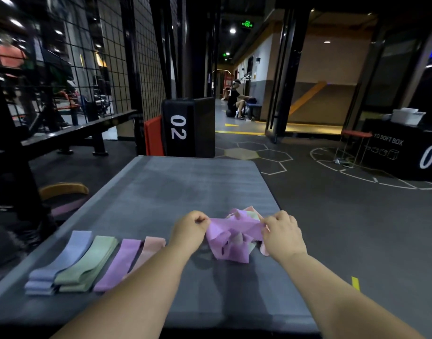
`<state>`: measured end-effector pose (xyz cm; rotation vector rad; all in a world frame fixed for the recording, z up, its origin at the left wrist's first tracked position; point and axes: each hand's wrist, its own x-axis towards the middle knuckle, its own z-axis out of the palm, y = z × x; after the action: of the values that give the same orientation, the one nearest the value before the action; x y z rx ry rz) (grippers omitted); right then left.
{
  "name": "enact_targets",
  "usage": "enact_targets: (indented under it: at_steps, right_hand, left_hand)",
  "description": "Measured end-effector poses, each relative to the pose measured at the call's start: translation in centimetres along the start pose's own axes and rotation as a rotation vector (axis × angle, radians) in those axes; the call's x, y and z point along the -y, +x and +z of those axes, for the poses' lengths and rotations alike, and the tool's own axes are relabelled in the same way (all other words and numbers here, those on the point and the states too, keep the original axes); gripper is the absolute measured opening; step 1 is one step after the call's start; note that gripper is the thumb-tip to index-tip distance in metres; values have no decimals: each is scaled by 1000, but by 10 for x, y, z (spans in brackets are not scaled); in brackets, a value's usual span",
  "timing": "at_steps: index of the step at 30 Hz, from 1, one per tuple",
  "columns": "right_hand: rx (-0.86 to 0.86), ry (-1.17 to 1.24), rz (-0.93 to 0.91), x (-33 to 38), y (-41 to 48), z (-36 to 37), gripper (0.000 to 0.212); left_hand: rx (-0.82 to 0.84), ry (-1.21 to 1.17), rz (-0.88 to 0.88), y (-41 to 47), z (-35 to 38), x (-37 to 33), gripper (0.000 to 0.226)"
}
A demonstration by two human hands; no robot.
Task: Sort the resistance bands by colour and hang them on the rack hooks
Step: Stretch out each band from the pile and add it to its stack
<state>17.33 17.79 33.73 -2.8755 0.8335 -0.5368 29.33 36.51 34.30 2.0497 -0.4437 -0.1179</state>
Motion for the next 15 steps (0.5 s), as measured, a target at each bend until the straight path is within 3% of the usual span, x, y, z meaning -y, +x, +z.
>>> enact_targets:
  at_steps: [4,10,12,15]
  right_hand:
    - [92,198,60,8,2,1,54]
    - [371,222,158,7,-2,44,127]
    - [402,199,133,7,-1,57,129]
    - [352,161,63,10,3,76,116]
  left_hand:
    - [-80,-170,-76,16,-5,-7,17]
    - [-147,-382,-186,29,-5,-5,22]
    - [-152,-401,-222,29,0,6,28]
    - [-151,-453,-315,21,10,22,25]
